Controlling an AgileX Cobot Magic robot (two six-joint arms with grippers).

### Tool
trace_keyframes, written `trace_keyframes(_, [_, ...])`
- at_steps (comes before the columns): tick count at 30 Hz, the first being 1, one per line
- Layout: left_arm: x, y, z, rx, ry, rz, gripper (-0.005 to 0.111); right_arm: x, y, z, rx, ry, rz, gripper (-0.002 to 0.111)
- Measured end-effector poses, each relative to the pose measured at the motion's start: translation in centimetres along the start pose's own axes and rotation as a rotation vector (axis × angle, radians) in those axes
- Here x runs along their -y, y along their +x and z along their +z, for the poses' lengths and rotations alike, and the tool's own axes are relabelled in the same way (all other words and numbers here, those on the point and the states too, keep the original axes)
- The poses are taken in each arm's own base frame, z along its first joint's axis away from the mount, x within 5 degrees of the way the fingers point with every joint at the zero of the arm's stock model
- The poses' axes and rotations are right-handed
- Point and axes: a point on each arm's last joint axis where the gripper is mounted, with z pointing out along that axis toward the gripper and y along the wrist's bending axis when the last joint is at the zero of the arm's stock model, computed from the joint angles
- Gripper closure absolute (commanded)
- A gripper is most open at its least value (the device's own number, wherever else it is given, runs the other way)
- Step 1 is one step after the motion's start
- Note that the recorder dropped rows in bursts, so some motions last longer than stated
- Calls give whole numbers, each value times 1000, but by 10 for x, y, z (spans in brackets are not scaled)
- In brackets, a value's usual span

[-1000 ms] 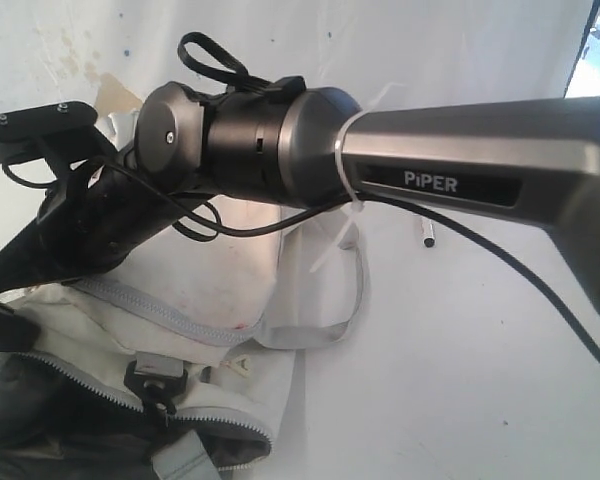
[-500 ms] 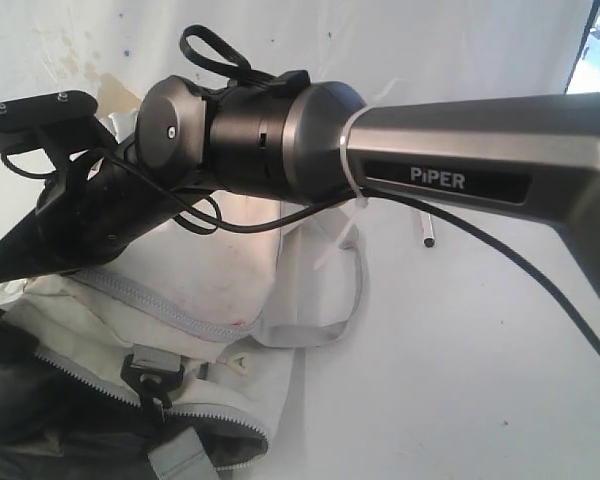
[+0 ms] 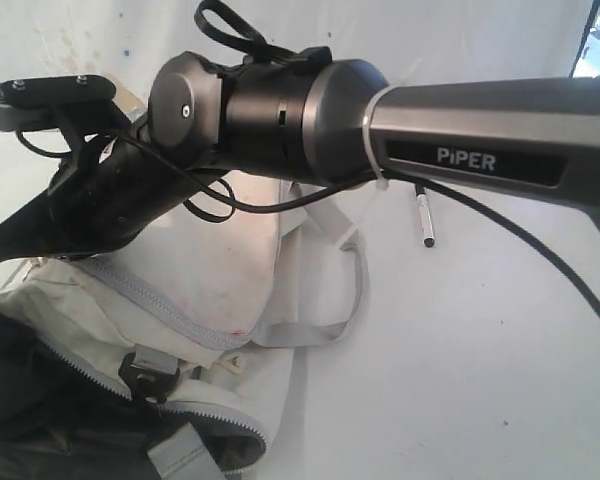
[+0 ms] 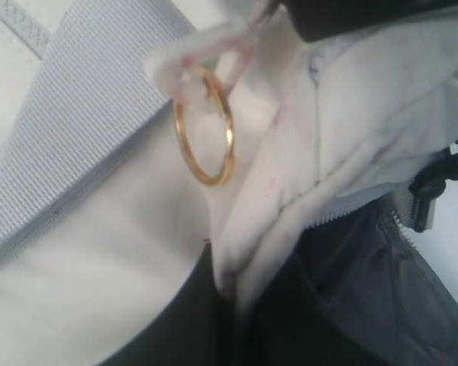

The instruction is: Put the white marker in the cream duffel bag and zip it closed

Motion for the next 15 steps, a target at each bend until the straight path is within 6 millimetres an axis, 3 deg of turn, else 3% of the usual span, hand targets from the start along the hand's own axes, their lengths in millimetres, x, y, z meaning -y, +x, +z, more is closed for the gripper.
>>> trace_keyframes(15, [2, 0, 0, -1, 21, -116, 107, 1, -4, -30, -70, 54, -17, 108])
